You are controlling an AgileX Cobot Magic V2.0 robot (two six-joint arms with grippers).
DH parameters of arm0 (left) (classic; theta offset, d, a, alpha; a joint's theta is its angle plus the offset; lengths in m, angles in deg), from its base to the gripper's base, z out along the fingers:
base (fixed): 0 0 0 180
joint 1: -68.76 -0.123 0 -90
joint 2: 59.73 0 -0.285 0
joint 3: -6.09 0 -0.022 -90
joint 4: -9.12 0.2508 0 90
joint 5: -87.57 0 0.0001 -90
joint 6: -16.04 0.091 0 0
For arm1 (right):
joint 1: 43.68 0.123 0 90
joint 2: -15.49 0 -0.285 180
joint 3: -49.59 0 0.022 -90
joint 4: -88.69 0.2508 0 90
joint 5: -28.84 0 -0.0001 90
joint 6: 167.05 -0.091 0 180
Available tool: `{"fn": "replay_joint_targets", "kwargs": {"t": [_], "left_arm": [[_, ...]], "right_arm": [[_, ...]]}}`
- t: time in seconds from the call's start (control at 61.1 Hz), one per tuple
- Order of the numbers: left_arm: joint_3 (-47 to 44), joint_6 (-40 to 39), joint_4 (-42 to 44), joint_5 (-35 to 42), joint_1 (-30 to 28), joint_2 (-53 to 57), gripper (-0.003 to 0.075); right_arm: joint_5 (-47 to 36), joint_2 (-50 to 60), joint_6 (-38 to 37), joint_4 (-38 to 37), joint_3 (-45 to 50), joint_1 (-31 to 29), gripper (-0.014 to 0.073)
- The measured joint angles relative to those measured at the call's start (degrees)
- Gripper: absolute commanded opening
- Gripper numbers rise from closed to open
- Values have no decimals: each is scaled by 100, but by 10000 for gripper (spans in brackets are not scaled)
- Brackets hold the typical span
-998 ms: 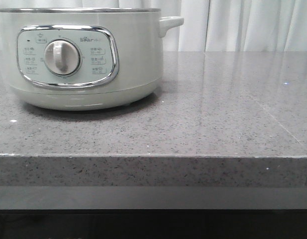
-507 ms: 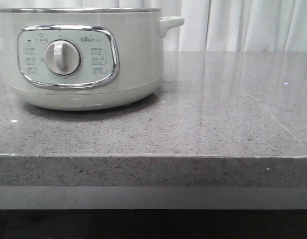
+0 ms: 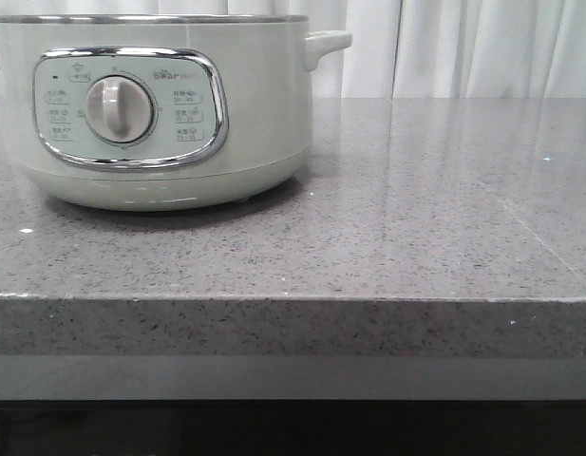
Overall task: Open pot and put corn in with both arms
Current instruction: 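Release the corn into the pot and withdraw the right gripper, then lower the glass lid back onto the pot with the left gripper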
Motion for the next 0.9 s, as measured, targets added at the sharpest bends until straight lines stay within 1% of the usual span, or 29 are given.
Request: {"fn": "replay_joint_targets", "kwargs": {"t": [0.131, 0.295, 0.753, 0.802, 0.9], "left_arm": [[270, -11, 0, -47, 0, -518, 231], [320, -31, -54, -49, 0, -861, 231], [333, -31, -123, -77, 0, -1024, 237], [333, -31, -123, -77, 0, -1024, 250], [333, -11, -123, -77, 0, -1024, 329]], "right_arm": [[0, 0, 0, 0, 0, 0, -68], [0, 0, 0, 0, 0, 0, -68], [0, 0, 11, 0, 0, 0, -68], [0, 0, 11, 0, 0, 0, -68], [0, 0, 11, 0, 0, 0, -68]]}}
